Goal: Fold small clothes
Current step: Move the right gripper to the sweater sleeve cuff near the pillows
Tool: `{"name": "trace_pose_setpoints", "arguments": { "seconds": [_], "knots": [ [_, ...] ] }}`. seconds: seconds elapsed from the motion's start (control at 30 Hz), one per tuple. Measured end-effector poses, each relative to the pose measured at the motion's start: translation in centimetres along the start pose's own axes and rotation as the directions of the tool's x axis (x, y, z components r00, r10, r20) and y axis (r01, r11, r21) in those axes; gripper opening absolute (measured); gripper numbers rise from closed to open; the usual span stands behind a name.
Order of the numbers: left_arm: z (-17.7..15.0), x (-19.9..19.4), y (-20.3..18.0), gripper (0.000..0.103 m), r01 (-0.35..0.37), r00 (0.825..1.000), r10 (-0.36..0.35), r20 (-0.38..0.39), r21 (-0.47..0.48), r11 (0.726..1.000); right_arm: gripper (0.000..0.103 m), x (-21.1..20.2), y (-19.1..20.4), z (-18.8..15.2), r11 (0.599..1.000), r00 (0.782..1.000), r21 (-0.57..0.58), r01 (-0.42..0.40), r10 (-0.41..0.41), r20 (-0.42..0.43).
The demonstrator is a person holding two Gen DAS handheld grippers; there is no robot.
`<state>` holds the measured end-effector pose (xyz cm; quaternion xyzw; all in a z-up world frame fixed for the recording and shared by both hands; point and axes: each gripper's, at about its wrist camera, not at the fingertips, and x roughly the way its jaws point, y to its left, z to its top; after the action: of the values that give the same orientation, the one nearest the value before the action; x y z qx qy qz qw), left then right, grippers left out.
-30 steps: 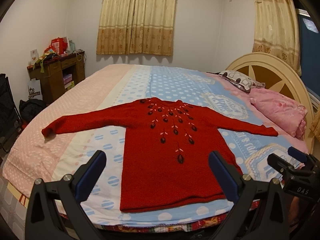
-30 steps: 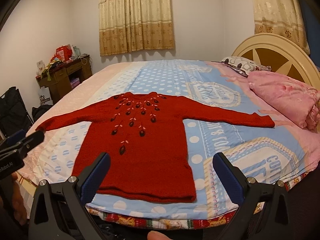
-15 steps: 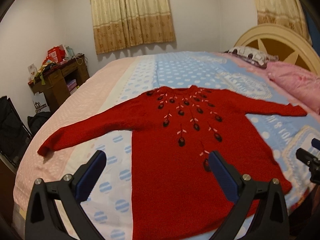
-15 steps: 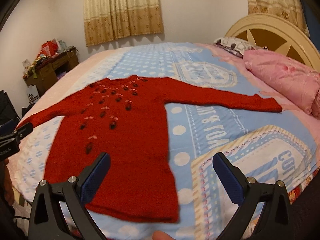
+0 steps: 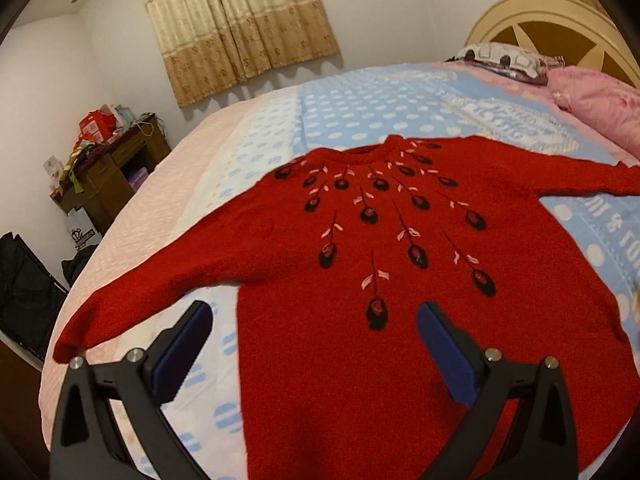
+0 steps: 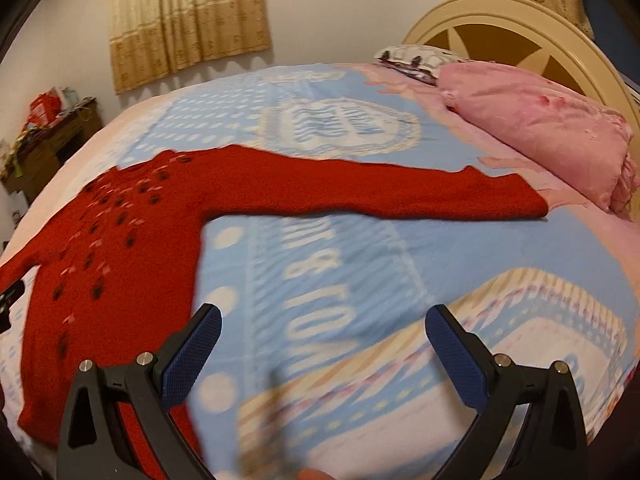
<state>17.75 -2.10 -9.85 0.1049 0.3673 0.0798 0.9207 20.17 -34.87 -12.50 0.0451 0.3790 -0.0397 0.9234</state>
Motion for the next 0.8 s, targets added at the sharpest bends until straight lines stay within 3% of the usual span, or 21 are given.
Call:
{"name": "trace_pose_setpoints", "arguments": {
  "seconds": [0.13, 0.23, 0.27, 0.43, 0.57, 0.8],
  "knots": [
    [0.8, 1.4, -0.8, 0.103, 0.001, 1.000, -0.001, -0.008, 0.020, 1.000, 0.097, 1.4, -3.4, 1.6, 0.998, 0.999, 0.041, 0.051, -0.052, 0.009],
    [1.4, 2.6, -1.1, 0.103, -0.011, 1.000, 0.011, -0.015, 0.027, 1.000, 0.069, 2.5, -5.9, 2.6, 0.994, 0.999, 0.096, 0.046, -0.044, -0.021],
    [1.5, 3.1, -1.1, 0.103, -0.012, 1.000, 0.012, -0.023, 0.025, 1.000, 0.066, 3.1, -7.1, 3.0, 0.991, 0.999, 0.130, 0.036, -0.031, -0.041],
    [2.0, 4.9, -1.1, 0.103, -0.014, 0.999, 0.015, -0.046, 0.013, 1.000, 0.065, 3.6, -11.3, 3.9, 0.968, 0.997, 0.241, 0.071, -0.064, -0.038],
    [1.9, 6.2, -1.2, 0.103, -0.003, 0.997, 0.002, -0.073, -0.007, 1.000, 0.065, 3.0, -15.0, 4.1, 0.933, 0.999, 0.358, 0.036, -0.031, -0.022],
    [0.9, 8.3, -0.6, 0.103, 0.027, 0.992, -0.035, -0.121, -0.062, 0.998, 0.064, 2.2, -19.4, 5.0, 0.873, 0.998, 0.484, 0.063, -0.066, -0.012]
  ]
}}
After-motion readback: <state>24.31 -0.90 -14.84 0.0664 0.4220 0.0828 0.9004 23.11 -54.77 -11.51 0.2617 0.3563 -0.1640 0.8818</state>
